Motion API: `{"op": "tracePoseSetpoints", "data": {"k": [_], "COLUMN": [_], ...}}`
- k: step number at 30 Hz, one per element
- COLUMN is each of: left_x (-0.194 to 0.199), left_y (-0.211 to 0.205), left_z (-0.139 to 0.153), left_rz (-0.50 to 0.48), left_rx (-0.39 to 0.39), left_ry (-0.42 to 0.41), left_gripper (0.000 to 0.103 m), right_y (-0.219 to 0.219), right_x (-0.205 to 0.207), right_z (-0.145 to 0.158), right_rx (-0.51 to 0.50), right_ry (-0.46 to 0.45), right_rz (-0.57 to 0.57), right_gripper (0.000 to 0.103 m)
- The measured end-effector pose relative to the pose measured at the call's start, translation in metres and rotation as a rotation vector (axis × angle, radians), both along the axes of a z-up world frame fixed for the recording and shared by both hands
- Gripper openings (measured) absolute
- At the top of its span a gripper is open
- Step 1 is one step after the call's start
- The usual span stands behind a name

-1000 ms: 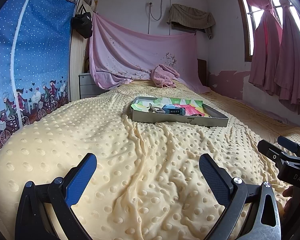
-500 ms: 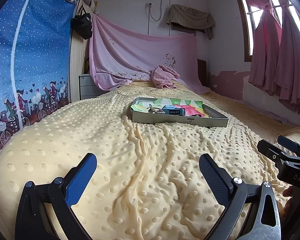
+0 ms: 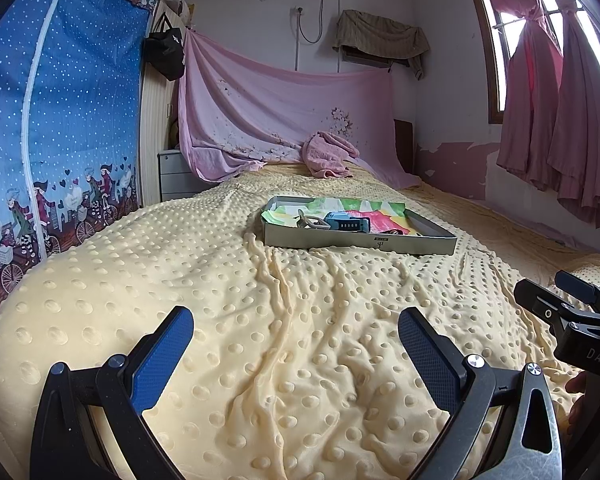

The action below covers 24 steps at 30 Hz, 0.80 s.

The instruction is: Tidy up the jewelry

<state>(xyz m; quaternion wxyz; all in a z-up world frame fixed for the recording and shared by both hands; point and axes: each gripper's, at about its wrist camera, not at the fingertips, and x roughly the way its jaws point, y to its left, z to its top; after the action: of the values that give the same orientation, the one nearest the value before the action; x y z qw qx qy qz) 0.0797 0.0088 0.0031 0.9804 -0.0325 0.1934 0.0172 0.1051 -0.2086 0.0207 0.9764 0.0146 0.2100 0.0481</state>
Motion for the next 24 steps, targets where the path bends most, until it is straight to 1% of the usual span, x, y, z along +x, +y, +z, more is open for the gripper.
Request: {"op": "tracePoseSetpoints", "data": {"k": [24], "left_x": [0.0004], "left_y": [0.0004], "left_z": [0.0009], "left_rz": [0.0], "left_rx": [0.004], "left_ry": [-0.004], "left_gripper": [0.103], "right_y": [0.0005], "right_x": [-0.0015], "right_z": [0.0], "right_rx": [-0.001], "right_ry": [-0.002], "right_rz": [0.0], "right_gripper": [0.102]}}
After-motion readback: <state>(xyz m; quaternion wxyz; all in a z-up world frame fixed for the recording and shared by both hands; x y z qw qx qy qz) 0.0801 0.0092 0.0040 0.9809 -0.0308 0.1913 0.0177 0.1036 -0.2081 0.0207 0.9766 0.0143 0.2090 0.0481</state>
